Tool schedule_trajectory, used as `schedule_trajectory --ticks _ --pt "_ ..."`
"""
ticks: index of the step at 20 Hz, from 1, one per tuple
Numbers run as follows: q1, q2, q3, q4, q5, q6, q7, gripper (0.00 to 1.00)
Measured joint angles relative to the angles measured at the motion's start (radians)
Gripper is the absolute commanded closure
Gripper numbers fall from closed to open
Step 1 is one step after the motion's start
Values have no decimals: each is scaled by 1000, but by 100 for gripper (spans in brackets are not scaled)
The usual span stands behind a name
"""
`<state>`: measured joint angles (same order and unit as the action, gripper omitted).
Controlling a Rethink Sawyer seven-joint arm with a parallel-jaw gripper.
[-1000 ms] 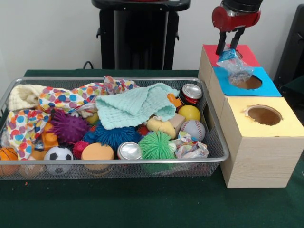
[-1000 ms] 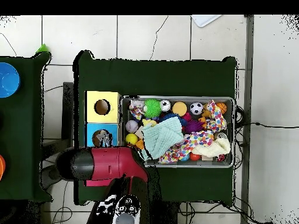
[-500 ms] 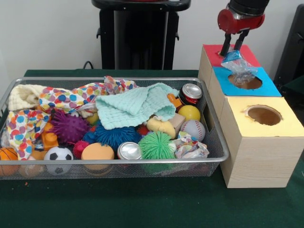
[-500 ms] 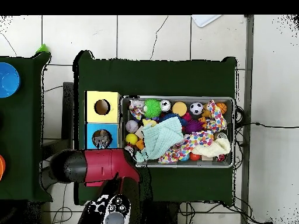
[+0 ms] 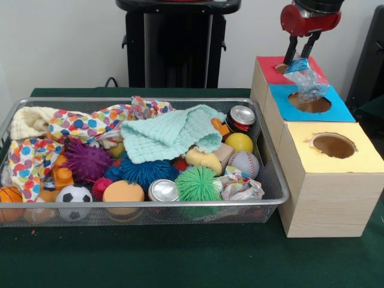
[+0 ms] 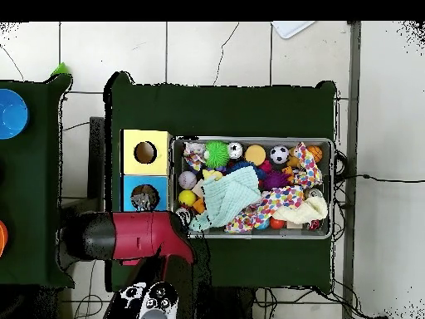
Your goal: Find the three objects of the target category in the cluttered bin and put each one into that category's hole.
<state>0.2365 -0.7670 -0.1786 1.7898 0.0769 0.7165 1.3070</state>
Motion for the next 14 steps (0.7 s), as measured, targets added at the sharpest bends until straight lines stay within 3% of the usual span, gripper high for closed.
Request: schedule_trajectory --ticks 2,3,14 --pt "6 -2 -5 -17 2 23 11 100" --pt "12 -3 -10 -36 2 39 19 0" --pt "17 -6 -24 -71 8 45 52 0"
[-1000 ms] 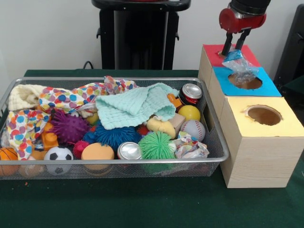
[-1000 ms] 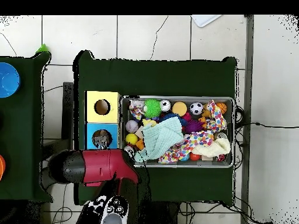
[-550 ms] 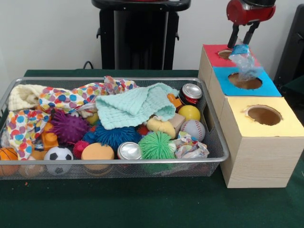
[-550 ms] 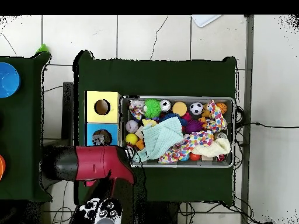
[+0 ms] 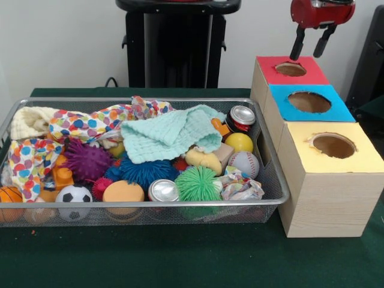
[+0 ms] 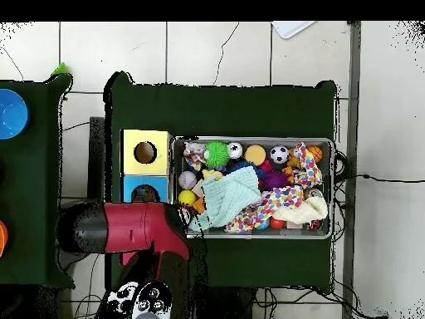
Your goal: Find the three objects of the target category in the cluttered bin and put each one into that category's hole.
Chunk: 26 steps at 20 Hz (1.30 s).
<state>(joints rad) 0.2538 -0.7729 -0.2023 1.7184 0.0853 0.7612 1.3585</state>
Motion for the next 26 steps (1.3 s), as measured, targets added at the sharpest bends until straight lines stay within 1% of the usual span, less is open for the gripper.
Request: schedule_trajectory --ticks 9,14,17,18,21,22,24,26 --pt "-4 -5 0 -10 0 0 1 0" --pt "-43 -24 0 -22 -2 8 1 0" --pt "-82 -36 0 -38 -2 24 1 0" --pt "-108 -44 1 -51 -3 36 1 0" --pt "-142 -52 1 -67 -4 50 1 0" --pt "-170 -59 2 -80 -5 55 1 0" --pt "-188 -63 3 -88 -5 55 1 0" --pt "-231 -75 6 -100 -6 55 1 0"
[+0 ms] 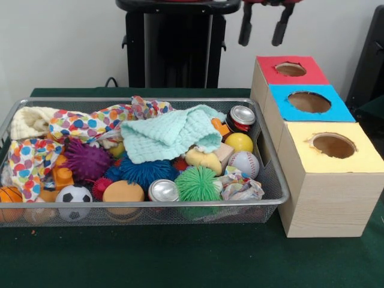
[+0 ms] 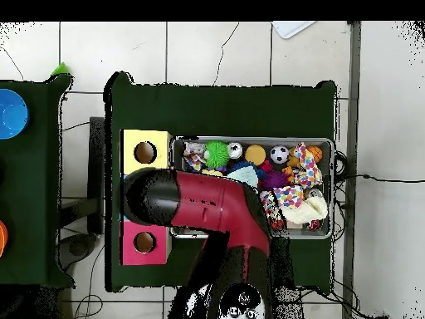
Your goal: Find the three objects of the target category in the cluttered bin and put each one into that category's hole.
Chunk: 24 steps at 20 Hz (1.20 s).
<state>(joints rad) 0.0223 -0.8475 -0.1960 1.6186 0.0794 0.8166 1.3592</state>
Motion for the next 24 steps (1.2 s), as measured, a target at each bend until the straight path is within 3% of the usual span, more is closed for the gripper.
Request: schedule_trajectory --ticks 12,24 --pt "-183 -20 54 -9 -33 -14 0 0" --pt "-375 -16 134 9 -197 -165 0 0"
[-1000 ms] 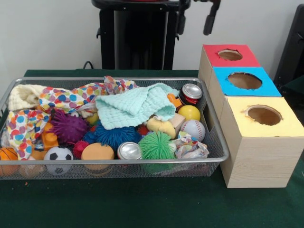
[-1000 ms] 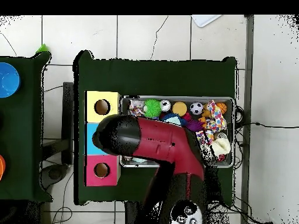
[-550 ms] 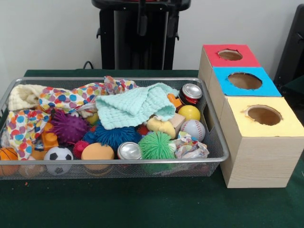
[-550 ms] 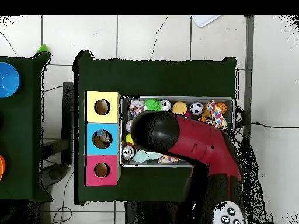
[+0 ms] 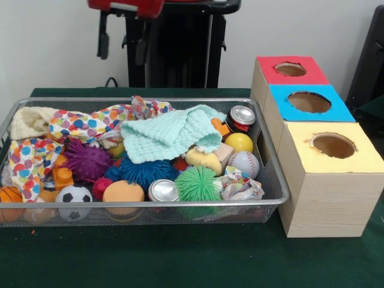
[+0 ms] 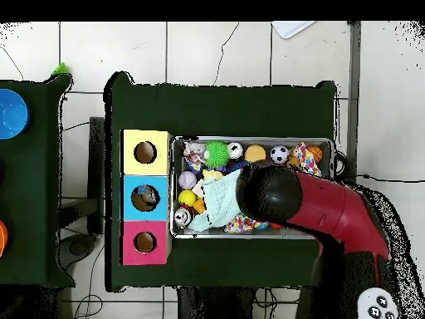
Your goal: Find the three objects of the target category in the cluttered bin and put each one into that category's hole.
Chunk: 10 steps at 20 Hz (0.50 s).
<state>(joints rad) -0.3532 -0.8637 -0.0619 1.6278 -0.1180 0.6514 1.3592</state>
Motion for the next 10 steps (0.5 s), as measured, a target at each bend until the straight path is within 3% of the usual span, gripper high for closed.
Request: schedule_trajectory --ticks 4,10 --pt "-70 4 38 32 -75 -68 0 0" --pt "-117 19 62 62 -153 -118 0 0"
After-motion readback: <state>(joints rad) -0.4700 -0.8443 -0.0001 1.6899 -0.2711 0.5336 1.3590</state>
